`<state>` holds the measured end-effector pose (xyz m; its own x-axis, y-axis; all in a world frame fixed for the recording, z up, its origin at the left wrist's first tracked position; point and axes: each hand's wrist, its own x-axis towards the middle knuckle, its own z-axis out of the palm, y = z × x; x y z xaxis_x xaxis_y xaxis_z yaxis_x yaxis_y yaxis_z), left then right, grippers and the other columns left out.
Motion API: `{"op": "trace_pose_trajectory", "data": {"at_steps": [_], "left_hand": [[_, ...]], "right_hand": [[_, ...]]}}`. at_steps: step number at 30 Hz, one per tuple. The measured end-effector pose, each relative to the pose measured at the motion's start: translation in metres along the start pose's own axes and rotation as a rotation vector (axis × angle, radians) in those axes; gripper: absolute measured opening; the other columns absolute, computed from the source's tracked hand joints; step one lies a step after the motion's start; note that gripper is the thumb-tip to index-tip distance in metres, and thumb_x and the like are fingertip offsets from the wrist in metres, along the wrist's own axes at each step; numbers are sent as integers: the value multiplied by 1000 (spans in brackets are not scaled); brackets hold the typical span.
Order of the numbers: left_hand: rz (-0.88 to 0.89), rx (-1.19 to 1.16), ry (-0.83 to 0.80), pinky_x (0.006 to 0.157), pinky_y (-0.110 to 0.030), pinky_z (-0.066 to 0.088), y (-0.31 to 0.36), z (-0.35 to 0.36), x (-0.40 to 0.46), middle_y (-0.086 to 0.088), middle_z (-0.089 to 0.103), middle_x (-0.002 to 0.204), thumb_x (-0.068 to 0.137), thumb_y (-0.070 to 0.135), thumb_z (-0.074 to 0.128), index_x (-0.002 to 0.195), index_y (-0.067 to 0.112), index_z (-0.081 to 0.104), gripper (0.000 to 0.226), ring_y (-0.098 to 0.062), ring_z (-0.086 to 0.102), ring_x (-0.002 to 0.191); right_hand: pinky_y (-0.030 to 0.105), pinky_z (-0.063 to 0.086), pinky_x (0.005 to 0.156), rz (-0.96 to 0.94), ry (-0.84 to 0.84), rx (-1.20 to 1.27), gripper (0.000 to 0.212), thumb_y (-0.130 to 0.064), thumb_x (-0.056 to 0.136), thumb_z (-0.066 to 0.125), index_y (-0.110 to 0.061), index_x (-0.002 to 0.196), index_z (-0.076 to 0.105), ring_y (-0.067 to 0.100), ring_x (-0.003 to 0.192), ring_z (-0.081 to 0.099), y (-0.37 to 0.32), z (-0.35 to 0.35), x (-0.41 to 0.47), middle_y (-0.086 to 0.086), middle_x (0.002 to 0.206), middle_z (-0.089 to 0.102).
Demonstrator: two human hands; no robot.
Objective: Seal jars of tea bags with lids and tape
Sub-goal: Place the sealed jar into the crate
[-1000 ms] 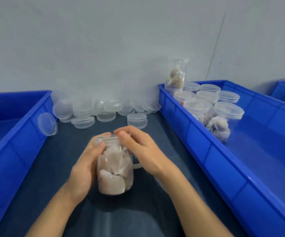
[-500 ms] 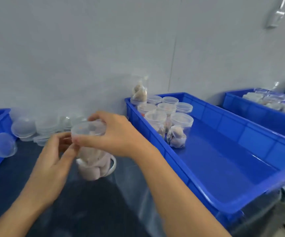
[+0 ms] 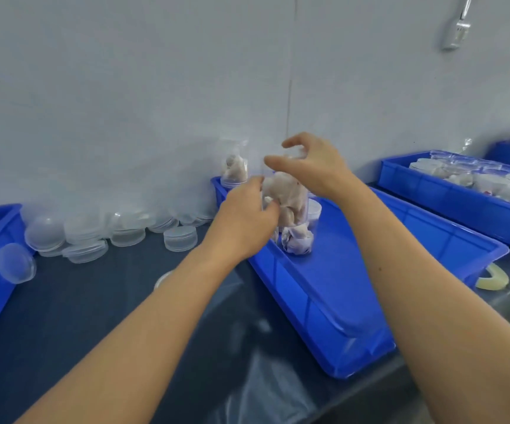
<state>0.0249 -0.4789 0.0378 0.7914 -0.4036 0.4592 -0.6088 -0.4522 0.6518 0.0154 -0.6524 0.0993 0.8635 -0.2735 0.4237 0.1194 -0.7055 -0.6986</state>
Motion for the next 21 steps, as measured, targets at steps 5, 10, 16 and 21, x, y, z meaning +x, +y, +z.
{"op": "trace_pose_trajectory", "data": {"at_steps": [5, 10, 16, 21], "left_hand": [[-100, 109, -138, 70, -31, 50, -18, 28, 3, 14, 57, 104, 99, 35, 48, 119, 22, 58, 25, -9, 57, 86], [-174, 288, -219, 98, -43, 48, -29, 46, -3, -15, 62, 113, 103, 25, 45, 95, 9, 58, 22, -36, 53, 117], [-241, 273, -283, 108, -49, 46, -31, 49, -7, -14, 45, 134, 103, 25, 46, 122, 5, 53, 28, -32, 46, 126], [-226, 253, -282, 106, -47, 47, -38, 45, -7, -10, 49, 135, 107, 32, 47, 124, 9, 54, 30, -27, 50, 122]], "right_hand": [[28, 48, 79, 54, -79, -60, 77, -64, 59, 75, -35, 127, 54, 18, 115, 56, 44, 16, -6, -7, 127, 55], [32, 50, 84, 103, -182, -110, 88, -67, 54, 73, -26, 131, 58, 15, 111, 58, 61, 52, -18, -11, 119, 60], [40, 43, 106, 185, -240, -166, 80, -59, 80, 70, -29, 150, 49, 26, 138, 49, 88, 74, -27, 1, 156, 44], [51, 22, 119, 211, -358, -417, 83, -73, 87, 48, -37, 160, 31, 35, 149, 24, 83, 77, -24, 4, 163, 27]]}}
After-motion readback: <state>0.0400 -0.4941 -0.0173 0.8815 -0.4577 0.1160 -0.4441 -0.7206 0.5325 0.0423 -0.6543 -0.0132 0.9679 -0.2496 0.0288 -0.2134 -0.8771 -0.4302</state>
